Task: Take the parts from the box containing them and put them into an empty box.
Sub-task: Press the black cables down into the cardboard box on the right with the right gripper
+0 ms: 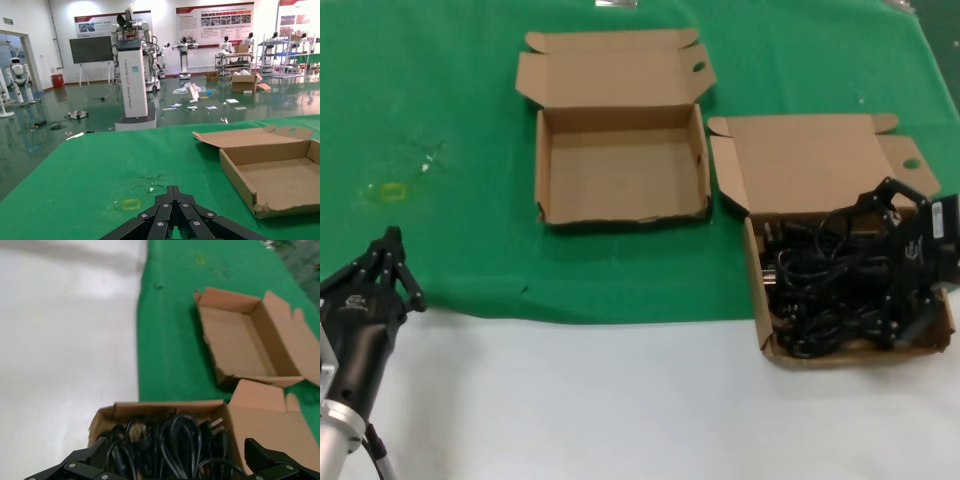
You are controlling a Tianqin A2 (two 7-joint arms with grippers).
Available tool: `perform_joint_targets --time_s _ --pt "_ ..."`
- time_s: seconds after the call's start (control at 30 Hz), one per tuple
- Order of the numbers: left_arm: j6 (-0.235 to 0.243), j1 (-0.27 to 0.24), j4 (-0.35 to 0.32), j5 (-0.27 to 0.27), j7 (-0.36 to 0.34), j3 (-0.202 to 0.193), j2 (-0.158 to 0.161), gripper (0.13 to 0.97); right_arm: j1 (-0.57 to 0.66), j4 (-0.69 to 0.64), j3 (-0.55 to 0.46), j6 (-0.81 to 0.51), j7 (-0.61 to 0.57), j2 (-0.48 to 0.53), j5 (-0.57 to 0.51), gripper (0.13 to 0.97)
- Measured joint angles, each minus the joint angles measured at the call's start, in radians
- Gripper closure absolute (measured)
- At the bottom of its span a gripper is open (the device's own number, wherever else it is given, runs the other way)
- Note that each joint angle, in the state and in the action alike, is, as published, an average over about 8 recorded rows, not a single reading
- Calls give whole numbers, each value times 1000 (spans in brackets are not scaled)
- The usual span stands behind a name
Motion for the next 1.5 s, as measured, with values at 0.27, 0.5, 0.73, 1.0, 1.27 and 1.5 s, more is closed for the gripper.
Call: perform_joint_targets --time_s 0.27,0.5,0.73,1.0,1.27,1.5 --pt "0 0 0 0 0 0 0 953 77 -136 1 -84 -133 -69 -84 129" --pt "0 0 0 0 0 0 0 953 112 -234 7 -85 -246 -131 -143 129" --pt "0 0 0 0 0 0 0 953 119 -292 18 -70 -302 -178 -174 133" --pt "0 0 0 0 0 0 0 953 128 -327 31 -59 -325 -209 -197 182" --pt "0 0 0 0 0 0 0 953 123 -335 41 -57 -330 -217 -212 232" --pt "0 0 0 0 0 0 0 953 100 -317 50 -62 -313 -207 -217 334"
